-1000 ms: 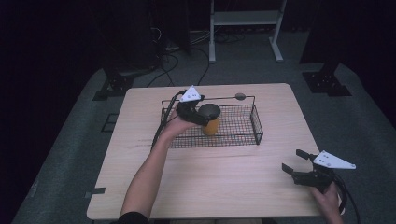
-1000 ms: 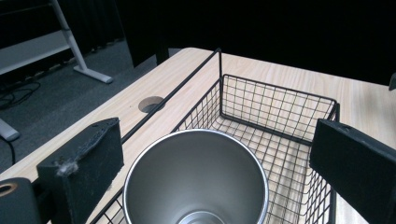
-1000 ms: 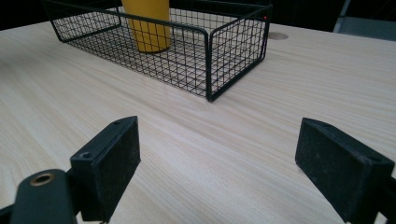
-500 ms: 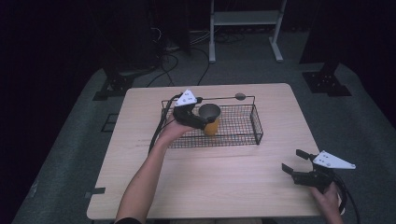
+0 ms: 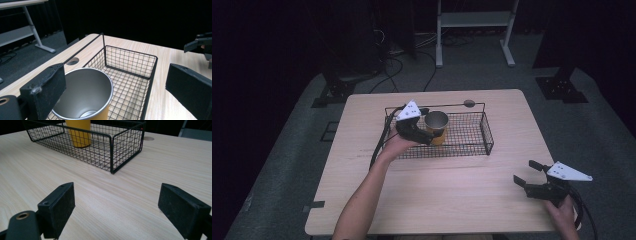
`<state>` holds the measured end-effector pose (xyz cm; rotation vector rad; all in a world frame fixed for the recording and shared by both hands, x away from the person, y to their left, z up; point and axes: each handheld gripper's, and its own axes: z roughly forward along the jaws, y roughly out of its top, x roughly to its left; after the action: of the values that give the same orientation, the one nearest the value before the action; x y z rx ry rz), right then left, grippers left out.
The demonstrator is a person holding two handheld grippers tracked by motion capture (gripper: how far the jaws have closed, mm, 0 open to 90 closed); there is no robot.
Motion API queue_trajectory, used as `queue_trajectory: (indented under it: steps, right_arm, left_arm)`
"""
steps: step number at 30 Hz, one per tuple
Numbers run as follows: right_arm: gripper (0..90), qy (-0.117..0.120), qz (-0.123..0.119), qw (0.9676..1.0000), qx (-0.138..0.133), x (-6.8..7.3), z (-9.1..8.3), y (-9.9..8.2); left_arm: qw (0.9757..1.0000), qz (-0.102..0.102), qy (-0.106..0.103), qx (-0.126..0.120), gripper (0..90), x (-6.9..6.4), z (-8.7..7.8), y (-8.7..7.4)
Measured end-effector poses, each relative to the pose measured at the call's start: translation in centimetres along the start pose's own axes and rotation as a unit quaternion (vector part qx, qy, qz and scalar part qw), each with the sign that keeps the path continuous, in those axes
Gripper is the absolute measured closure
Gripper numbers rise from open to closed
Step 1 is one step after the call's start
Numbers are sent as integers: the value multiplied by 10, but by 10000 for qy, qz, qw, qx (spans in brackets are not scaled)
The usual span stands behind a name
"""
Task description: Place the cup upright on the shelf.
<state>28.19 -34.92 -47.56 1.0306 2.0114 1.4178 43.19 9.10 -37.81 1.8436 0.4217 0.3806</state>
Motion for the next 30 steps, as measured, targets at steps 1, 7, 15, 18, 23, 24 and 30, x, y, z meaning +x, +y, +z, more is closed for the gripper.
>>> queue_trajectory:
  steps: [1,7,15,18,23,24,30]
  right_arm:
    - [130,-1,2,10000,-1,0,0,0]
    - [130,1,-5,10000,0,0,0,0]
    - [130,0,-16,10000,7,0,0,0]
    - [130,-1,-16,10000,10,0,0,0]
    - [130,0,-14,10000,8,0,0,0]
    - [130,1,-21,10000,11,0,0,0]
    - [130,1,-19,10000,17,0,0,0]
  left_arm:
    - [10000,13,1,-9,22,-1,-1,0]
    - [9999,-23,1,-105,22,-4,-7,-2]
    - [9997,-33,-53,-219,22,-12,-15,-5]
    - [9997,-10,-95,-239,22,-16,-17,-6]
    - [9995,-4,-147,-265,22,-21,-20,-7]
    - [9995,-6,-148,-296,22,-23,-21,-8]
    - [9993,-36,-185,-331,22,-29,-26,-15]
